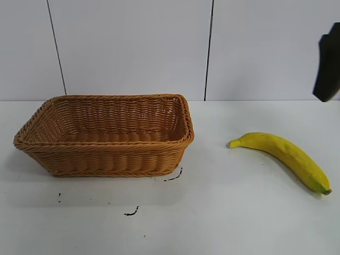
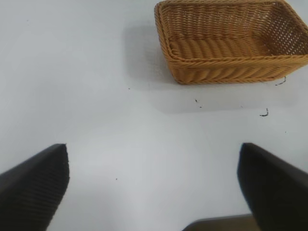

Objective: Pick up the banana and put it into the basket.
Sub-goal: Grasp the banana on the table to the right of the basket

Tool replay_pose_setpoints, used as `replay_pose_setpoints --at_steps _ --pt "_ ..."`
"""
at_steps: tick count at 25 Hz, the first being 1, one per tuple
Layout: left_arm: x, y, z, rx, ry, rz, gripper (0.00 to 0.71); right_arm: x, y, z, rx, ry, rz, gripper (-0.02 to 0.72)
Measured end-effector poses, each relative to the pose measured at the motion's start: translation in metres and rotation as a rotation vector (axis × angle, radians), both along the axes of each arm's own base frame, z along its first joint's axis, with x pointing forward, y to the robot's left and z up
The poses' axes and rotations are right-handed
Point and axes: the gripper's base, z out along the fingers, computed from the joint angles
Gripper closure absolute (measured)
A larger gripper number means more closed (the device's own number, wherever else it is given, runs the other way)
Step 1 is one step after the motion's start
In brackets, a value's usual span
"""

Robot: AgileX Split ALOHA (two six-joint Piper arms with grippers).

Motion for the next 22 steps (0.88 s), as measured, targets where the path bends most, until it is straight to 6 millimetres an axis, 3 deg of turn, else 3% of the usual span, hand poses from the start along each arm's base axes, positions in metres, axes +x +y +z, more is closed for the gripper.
replay_pose_setpoints --at_steps 3,8,16,22 --pt "0.000 0.000 0.000 0.000 0.000 0.000 0.020 0.028 0.007 -0.012 0.004 -0.014 0.000 0.011" --pt "0.000 0.000 0.000 -0.001 0.000 -0.001 0.020 0.056 0.005 -0.040 -0.044 0.018 -0.013 0.011" --pt "0.000 0.000 0.000 0.000 0.000 0.000 0.020 0.085 0.006 -0.111 -0.066 0.053 -0.026 0.011" --pt "0.000 0.000 0.000 0.000 0.000 0.000 0.020 0.095 0.006 -0.150 -0.064 0.074 -0.063 0.011"
